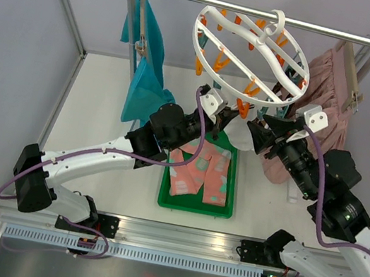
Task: Clip the socks to the hanger
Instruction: Rotate the hanger.
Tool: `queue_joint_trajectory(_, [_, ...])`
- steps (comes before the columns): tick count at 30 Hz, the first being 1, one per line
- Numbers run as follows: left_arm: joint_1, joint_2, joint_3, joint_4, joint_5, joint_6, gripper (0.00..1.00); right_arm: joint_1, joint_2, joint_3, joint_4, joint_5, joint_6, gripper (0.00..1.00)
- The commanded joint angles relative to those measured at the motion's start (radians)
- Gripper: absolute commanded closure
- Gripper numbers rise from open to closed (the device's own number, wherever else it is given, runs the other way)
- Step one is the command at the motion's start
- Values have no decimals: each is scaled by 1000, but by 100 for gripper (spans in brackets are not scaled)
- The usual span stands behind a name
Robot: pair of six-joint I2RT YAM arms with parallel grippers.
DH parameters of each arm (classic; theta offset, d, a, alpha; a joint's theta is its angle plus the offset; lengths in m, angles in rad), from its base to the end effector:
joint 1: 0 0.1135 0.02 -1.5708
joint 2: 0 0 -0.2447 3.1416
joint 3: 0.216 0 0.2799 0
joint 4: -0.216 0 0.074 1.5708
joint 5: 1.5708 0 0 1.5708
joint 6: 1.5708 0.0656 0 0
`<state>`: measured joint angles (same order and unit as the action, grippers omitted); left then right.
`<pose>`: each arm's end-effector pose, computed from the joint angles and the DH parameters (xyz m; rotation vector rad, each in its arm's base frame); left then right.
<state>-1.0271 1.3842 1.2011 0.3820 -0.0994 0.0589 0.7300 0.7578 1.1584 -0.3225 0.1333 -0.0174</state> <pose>0.2078 -0.3312 0.3907 0.6552 1.2514 -0.7396 0.1617 0.1330 0.4544 -0.4491 1.4434 0.4744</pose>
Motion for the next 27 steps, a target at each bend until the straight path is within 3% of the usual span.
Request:
queue_joint_trajectory(1, [4,-7,41,-32,-19,28,98,-3,11,92,-43,-53,101,46])
queue_joint_trajectory(15, [5,68,152,-186,-141,1,98,-3,161,201,-53,-43,214,52])
queue_joint_trajectory(27, [4,-54,14,-227,-241,-45,98,-3,149,172,-46,257,254,54])
